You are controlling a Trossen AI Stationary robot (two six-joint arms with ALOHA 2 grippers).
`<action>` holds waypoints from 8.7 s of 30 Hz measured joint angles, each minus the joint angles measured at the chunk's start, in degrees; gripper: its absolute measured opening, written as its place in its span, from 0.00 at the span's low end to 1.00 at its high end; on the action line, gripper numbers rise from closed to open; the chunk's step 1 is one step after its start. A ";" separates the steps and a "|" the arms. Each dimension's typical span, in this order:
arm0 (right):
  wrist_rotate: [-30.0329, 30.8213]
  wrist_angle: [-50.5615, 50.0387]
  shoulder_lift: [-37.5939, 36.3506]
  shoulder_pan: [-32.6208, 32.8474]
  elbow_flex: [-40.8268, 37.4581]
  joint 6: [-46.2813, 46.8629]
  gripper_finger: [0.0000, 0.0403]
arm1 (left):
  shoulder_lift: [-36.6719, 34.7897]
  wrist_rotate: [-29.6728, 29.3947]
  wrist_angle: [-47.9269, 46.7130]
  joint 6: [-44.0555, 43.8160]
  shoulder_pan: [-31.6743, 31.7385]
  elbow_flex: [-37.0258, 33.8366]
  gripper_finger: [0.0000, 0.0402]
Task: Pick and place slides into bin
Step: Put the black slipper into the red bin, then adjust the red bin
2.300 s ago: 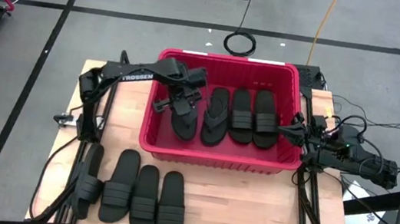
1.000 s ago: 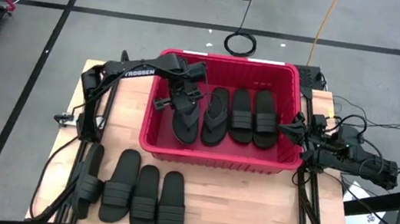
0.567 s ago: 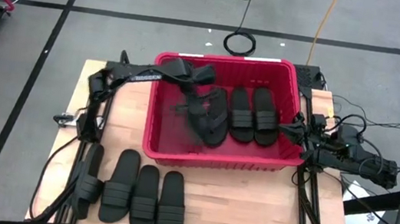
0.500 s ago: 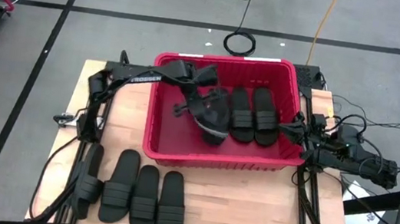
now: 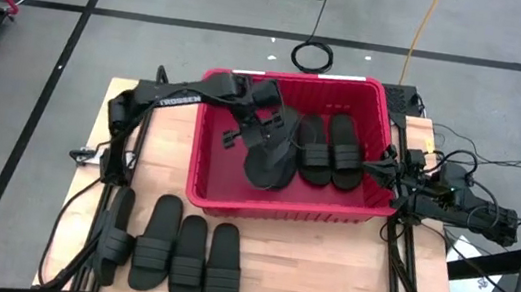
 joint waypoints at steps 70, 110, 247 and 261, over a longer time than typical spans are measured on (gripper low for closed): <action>1.49 -0.15 0.00 -0.02 0.00 2.99 0.00 | -1.72 -4.35 20.53 -3.38 2.11 -29.71 0.00; 1.42 -0.11 0.00 -0.02 0.00 3.02 0.00 | -13.20 -8.19 20.99 -24.89 4.49 -29.61 0.57; -42.50 -26.13 28.98 28.26 15.21 14.88 0.00 | -29.94 -5.97 18.13 -93.31 -29.76 -29.75 0.00; -37.63 -28.44 28.79 28.30 15.21 13.61 0.00 | -29.94 -7.48 18.31 -94.81 -29.69 -35.62 0.00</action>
